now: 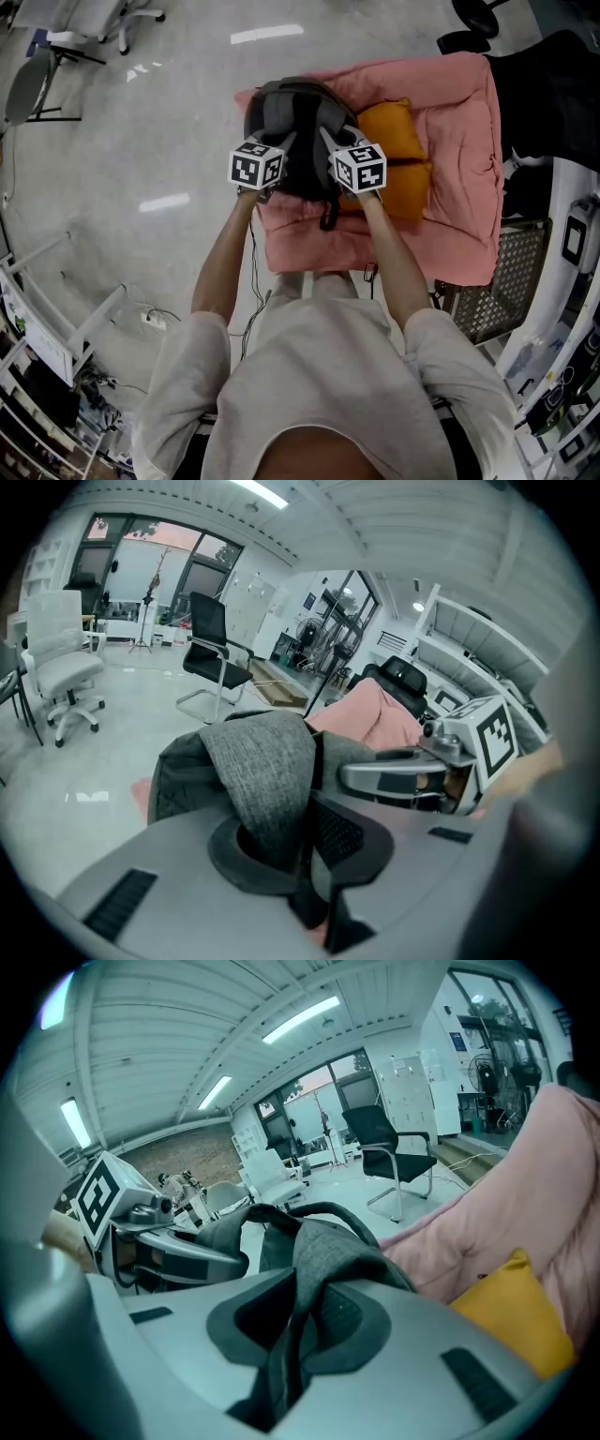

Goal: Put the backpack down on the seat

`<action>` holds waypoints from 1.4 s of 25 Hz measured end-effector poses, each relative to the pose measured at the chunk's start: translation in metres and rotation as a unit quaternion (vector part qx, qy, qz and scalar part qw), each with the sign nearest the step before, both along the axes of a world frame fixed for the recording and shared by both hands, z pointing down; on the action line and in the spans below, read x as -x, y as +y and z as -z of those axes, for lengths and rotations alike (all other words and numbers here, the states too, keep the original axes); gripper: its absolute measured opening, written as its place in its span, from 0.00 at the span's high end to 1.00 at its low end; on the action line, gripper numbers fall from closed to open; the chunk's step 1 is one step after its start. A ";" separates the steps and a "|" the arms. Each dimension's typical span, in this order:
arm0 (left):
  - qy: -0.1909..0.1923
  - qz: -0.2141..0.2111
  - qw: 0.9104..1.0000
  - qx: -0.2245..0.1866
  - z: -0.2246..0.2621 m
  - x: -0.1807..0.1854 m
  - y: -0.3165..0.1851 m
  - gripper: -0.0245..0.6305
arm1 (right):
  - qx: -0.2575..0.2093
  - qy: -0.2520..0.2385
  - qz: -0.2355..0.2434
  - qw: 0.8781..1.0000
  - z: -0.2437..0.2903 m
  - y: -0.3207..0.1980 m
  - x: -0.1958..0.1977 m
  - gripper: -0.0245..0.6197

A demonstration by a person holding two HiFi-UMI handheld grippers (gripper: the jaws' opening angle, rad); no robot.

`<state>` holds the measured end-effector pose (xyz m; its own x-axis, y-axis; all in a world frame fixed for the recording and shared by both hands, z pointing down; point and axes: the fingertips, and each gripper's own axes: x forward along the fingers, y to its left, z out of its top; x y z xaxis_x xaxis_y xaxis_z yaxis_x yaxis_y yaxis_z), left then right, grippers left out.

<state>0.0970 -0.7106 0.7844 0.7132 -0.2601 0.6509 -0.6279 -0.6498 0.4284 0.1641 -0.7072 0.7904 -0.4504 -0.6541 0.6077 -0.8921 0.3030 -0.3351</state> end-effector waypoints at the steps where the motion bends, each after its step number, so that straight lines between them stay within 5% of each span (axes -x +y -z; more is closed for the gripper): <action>1: 0.002 0.002 1.000 -0.002 0.001 0.001 0.001 0.91 | 0.000 -0.002 -0.001 1.000 0.001 0.001 0.001 0.89; 3: 0.005 0.007 1.000 -0.003 0.002 0.004 0.004 0.86 | -0.001 -0.009 -0.001 1.000 0.002 0.004 0.004 0.84; 6: 0.007 0.018 1.000 0.001 -0.002 0.013 0.010 0.61 | -0.002 -0.022 0.003 1.000 0.005 0.008 0.012 0.62; 11: -0.012 0.036 0.999 0.010 -0.012 0.036 0.024 0.55 | -0.007 -0.005 0.005 1.000 0.004 0.017 0.016 0.34; 20: -0.010 0.070 0.997 -0.016 0.010 0.071 0.035 0.54 | -0.030 0.017 -0.002 0.999 0.030 0.041 0.018 0.33; 35: 0.036 0.087 0.986 -0.140 0.137 0.086 0.074 0.54 | -0.133 0.050 0.002 0.990 0.145 0.087 0.029 0.55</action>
